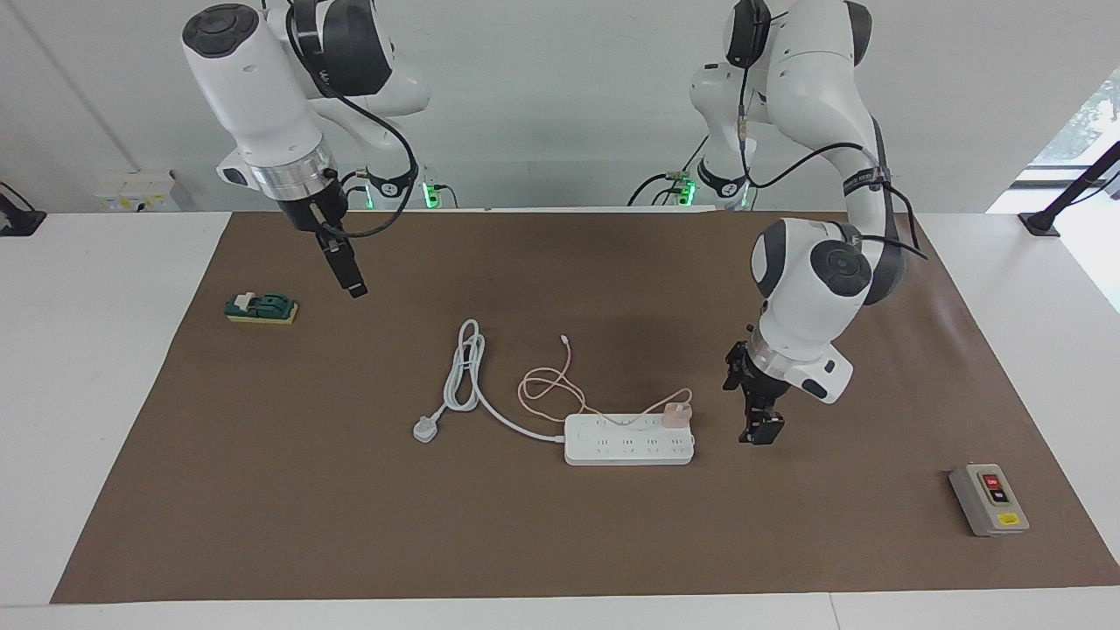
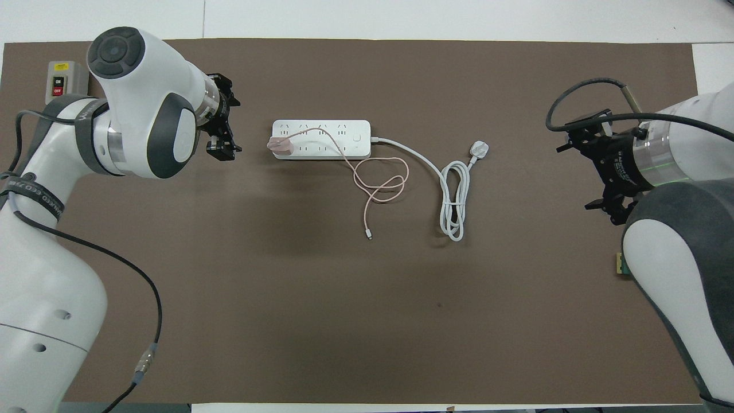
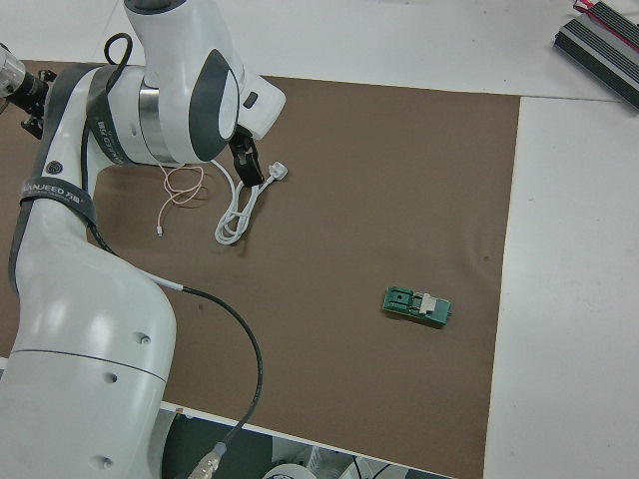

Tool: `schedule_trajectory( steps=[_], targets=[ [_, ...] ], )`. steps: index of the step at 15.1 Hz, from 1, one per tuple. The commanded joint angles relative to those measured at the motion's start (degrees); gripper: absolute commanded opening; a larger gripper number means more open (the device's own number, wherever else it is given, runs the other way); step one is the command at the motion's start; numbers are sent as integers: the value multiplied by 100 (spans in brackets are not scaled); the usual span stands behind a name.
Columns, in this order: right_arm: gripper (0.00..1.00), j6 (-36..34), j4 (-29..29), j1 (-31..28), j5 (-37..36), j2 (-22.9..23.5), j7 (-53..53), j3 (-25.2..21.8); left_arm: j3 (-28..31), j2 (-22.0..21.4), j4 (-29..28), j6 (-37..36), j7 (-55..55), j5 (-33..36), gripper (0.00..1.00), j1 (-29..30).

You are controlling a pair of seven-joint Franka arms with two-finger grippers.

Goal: Unplug charger and place it aside
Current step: 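Reach the left gripper to the pink charger while the right gripper approaches the strip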

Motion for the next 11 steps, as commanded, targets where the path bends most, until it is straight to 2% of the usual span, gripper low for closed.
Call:
schedule_trajectory(
  steps=[1,6,11],
  targets=[
    [100,120,33,-6,398,239,662,18,103,292,224,300,-111,20,100,-247],
    [98,-503,1385,99,926,1302,1094,19,94,239,-100,547,-93,38,100,-335],
    [96,-548,2730,512,1067,2462,1726,10,86,187,-267,600,-93,29,100,-537]
  ],
)
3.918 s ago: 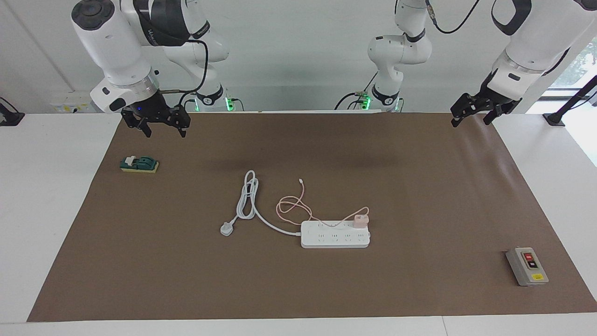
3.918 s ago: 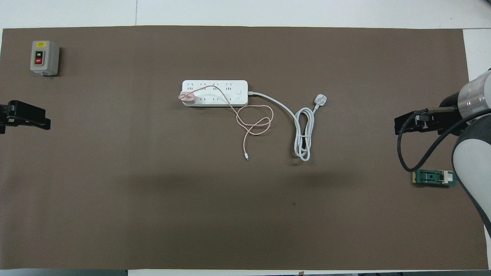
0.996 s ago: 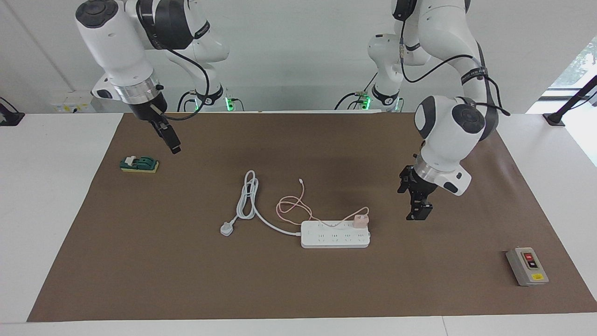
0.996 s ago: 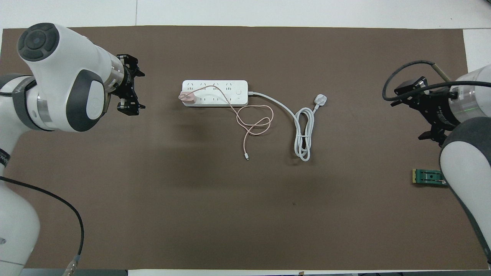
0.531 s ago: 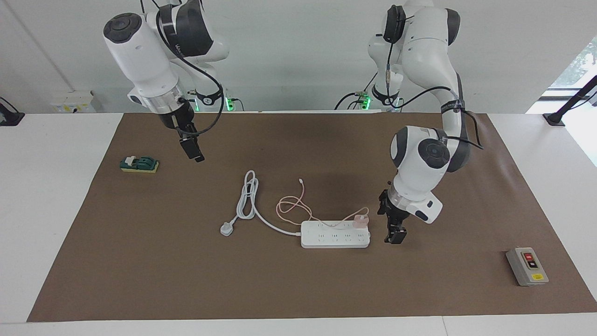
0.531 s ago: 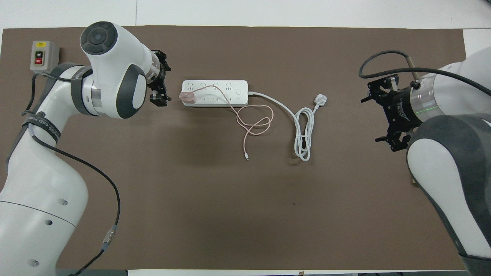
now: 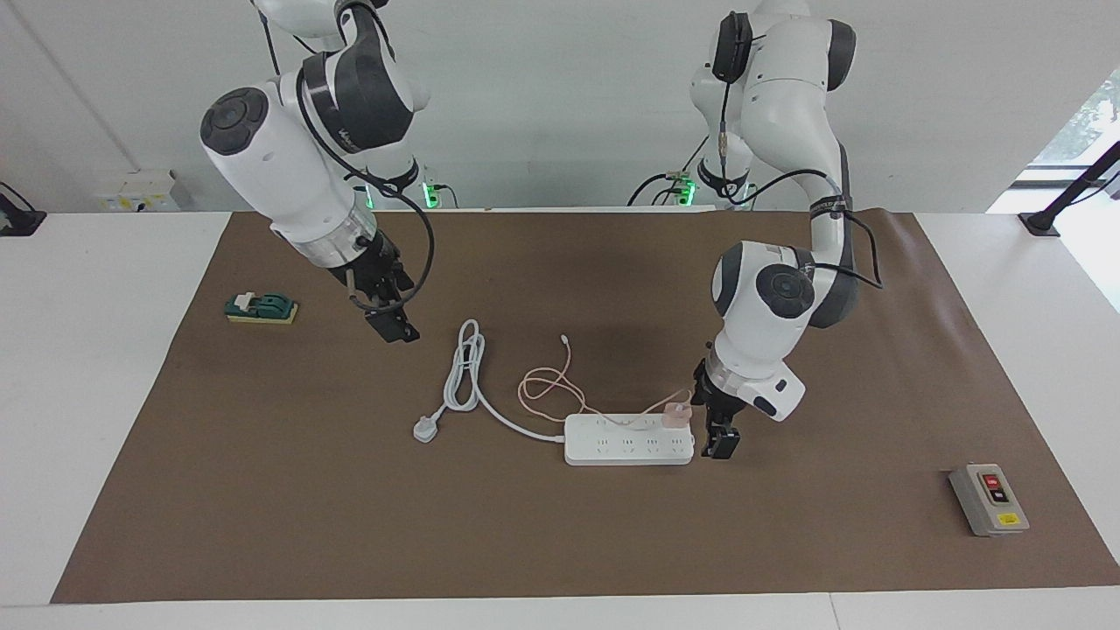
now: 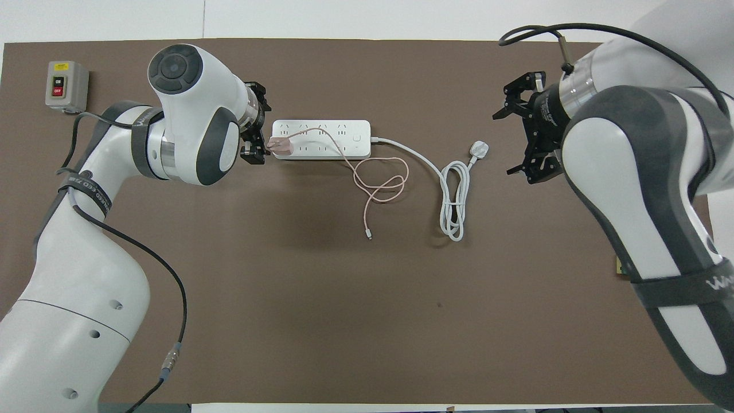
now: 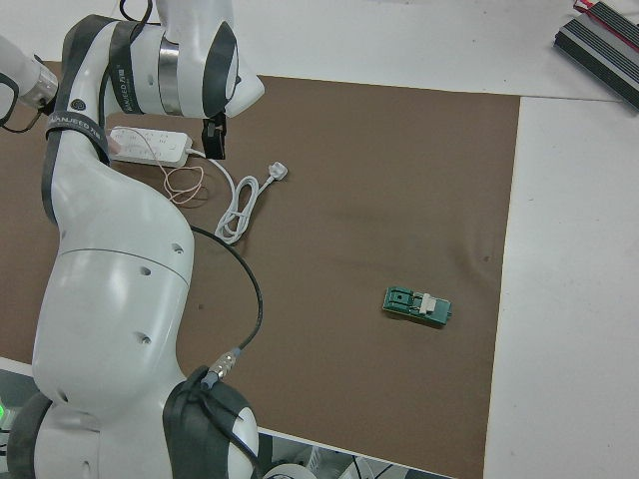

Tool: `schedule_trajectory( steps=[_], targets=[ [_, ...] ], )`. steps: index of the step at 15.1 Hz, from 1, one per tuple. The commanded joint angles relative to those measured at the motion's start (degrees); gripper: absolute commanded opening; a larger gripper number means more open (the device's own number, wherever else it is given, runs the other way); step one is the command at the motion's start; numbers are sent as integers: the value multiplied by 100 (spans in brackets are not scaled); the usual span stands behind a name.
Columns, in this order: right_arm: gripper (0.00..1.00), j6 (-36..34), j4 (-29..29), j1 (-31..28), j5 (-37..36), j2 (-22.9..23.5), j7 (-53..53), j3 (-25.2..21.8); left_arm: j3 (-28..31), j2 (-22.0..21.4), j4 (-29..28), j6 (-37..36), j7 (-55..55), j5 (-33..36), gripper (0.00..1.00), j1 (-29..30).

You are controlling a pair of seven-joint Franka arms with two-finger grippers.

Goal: Unplug charger and place it aside
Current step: 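Reach the left gripper to the pink charger while the right gripper approaches the strip, then press the right gripper down on the power strip's far end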

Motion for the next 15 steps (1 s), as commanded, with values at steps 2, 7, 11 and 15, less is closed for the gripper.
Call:
schedule_trajectory(
  steps=[2,7,11,15],
  targets=[
    [96,-203,1443,304,261,1147,784,12,84,-123,-360,266,-66,26,100,-167],
    [96,752,1709,761,532,1799,1471,12,76,-149,-422,337,-66,9,100,-194],
    [96,1517,1718,1033,762,2098,1735,4,75,-149,-413,293,-75,-18,100,-194],
    [95,2336,1718,1305,771,2546,1744,-5,67,-167,-413,223,-75,-18,100,-203]
  ],
)
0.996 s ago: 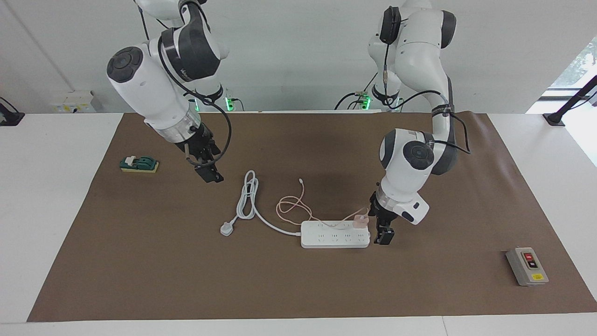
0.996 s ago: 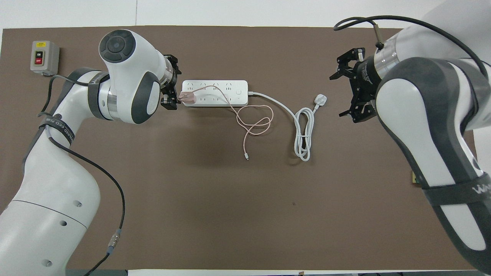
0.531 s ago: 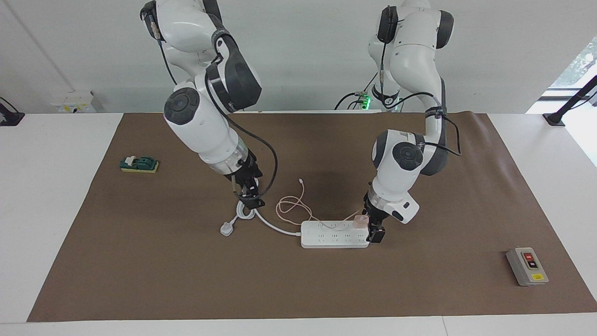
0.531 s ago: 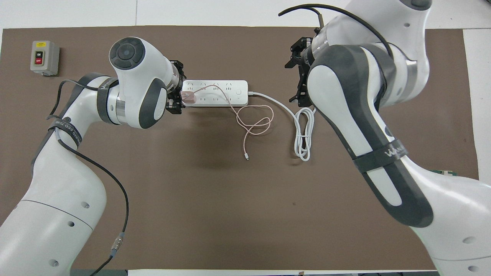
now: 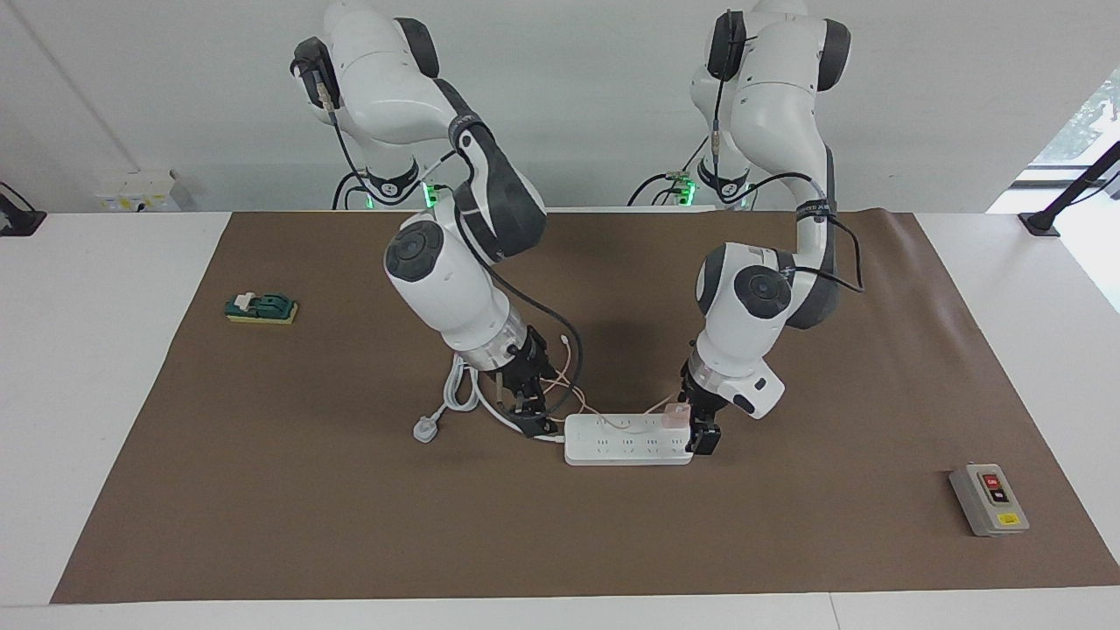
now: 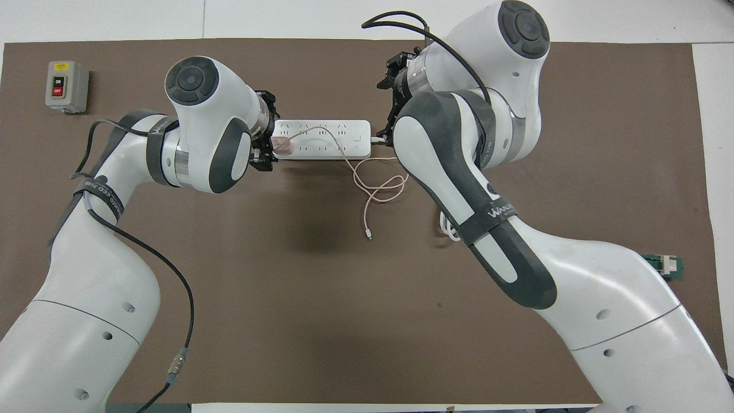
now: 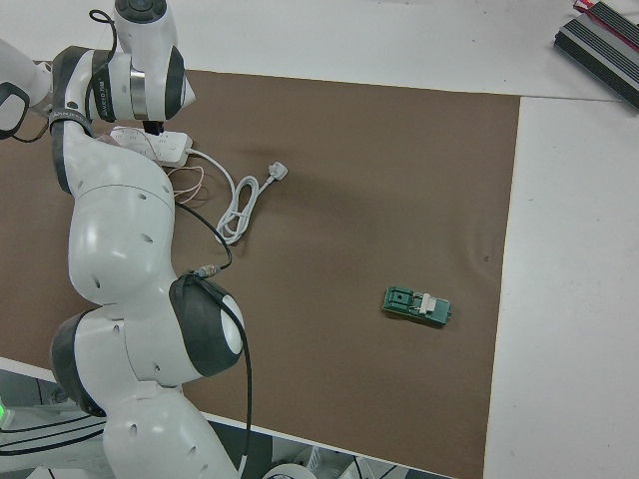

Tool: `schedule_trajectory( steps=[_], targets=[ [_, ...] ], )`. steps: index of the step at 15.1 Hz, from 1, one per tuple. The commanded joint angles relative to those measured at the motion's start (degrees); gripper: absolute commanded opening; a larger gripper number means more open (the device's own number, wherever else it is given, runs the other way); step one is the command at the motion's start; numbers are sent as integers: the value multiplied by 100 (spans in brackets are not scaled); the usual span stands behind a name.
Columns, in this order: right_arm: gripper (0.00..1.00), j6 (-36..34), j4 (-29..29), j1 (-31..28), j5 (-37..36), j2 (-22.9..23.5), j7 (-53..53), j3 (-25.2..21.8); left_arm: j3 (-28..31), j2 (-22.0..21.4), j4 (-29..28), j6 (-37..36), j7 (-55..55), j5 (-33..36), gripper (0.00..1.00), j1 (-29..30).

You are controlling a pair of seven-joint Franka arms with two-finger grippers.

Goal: Unplug charger and place it aside
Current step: 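Press the right gripper down on the power strip's far end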

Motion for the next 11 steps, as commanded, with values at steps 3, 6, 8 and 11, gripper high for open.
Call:
schedule_trajectory(
  steps=[3,6,8,11],
  targets=[
    [95,377,210,216,226,439,85,-17,54,-162,-210,19,-75,-26,100,-103],
    [95,413,174,235,280,606,33,-8,54,-180,-236,19,-75,-35,100,-112],
    [95,456,201,269,280,791,-63,0,54,-188,-271,28,-75,-35,99,-103],
    [95,202,446,199,280,896,-222,0,54,-189,-271,10,-75,-70,92,-111]
  ],
)
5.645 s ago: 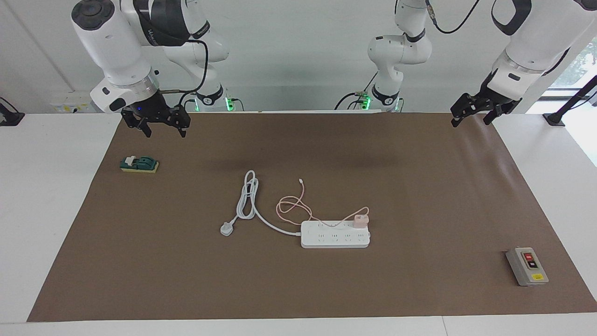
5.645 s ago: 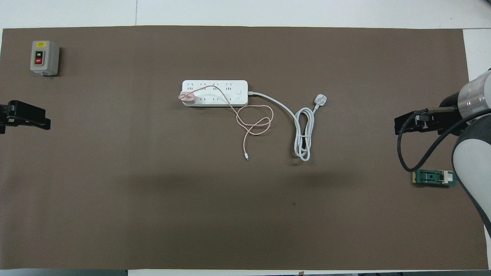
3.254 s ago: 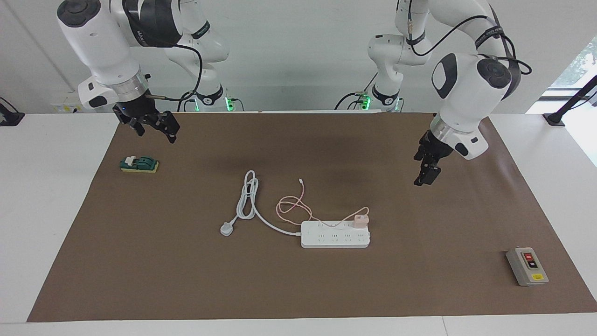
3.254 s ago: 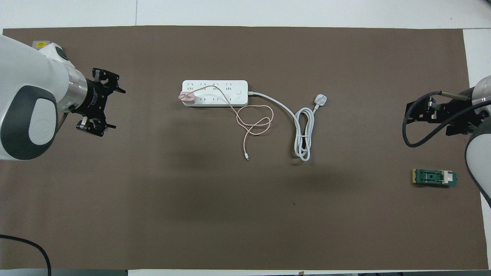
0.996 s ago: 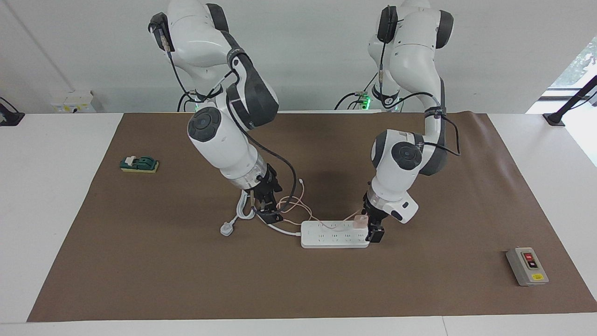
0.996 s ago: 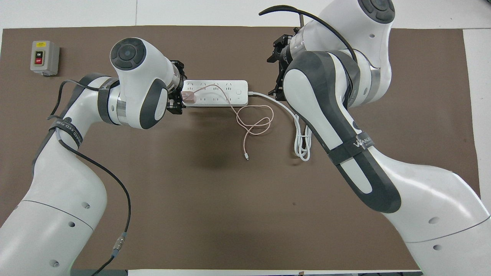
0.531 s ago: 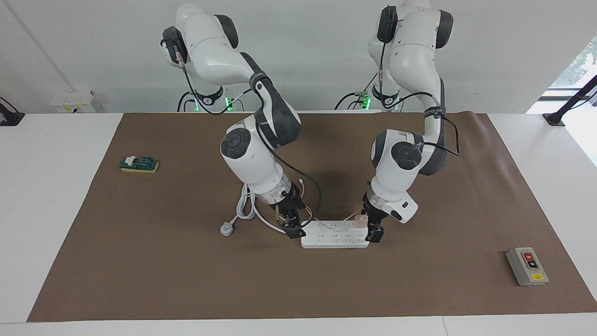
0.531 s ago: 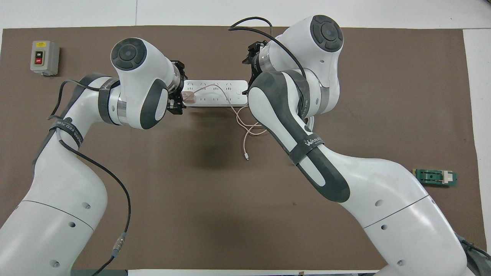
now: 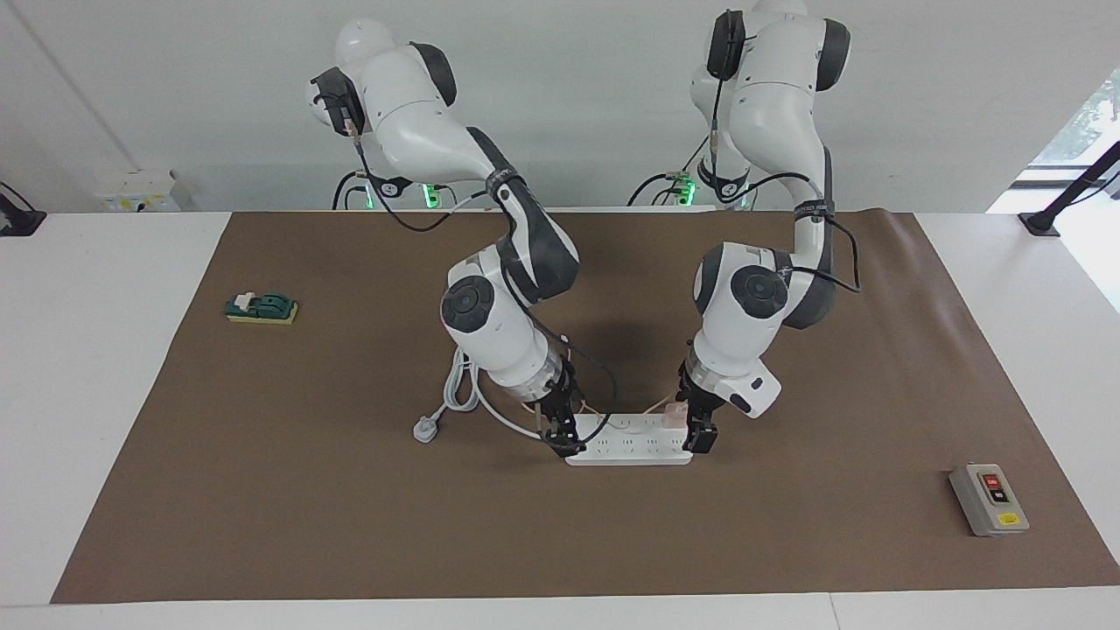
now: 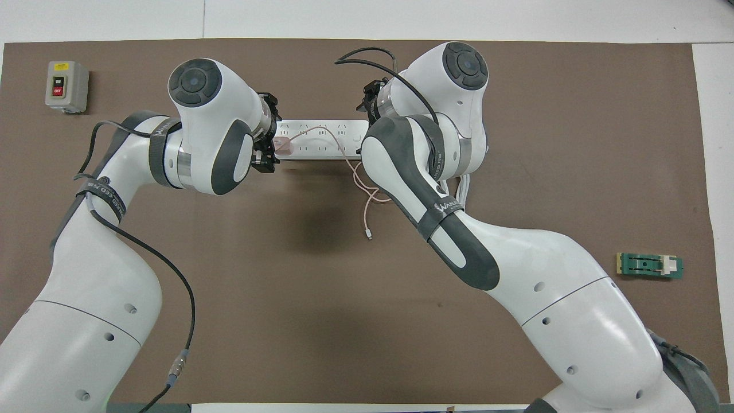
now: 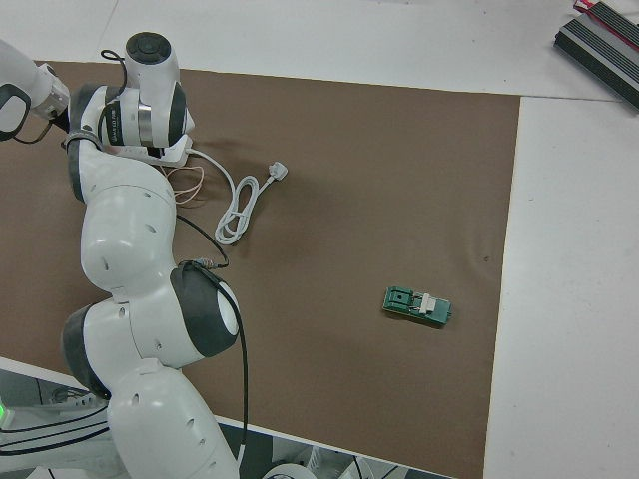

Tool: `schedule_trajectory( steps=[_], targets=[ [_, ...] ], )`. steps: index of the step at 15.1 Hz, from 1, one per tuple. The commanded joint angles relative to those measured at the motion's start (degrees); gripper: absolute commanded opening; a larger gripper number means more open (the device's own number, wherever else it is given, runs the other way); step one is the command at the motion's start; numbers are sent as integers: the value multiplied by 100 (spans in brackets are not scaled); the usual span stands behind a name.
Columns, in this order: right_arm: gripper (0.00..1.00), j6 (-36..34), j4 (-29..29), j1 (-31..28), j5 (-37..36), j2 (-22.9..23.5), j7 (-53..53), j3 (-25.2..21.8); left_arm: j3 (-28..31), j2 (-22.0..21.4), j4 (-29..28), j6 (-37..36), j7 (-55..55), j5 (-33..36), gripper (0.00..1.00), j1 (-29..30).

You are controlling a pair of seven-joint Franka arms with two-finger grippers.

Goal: Unplug charger and place it aside
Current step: 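Press the right gripper down on the power strip's far end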

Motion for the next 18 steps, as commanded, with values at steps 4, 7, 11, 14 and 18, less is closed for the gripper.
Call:
schedule_trajectory(
  steps=[4,7,11,14,18],
  targets=[
    [95,-232,419,29,108,309,-374,21,69,-177,-226,13,-72,-67,92,-94],
    [95,-276,419,29,108,371,-611,99,69,-177,-226,30,-64,-67,92,-94],
    [95,-83,454,-33,108,547,-620,267,69,-203,-235,-66,-64,-67,92,-103],
    [95,-83,489,-51,108,573,-611,338,69,-203,-235,-67,-72,-67,90,-103],
    [95,-170,875,-59,108,722,-602,338,60,-212,-261,-58,-72,-76,82,-103]
  ],
)
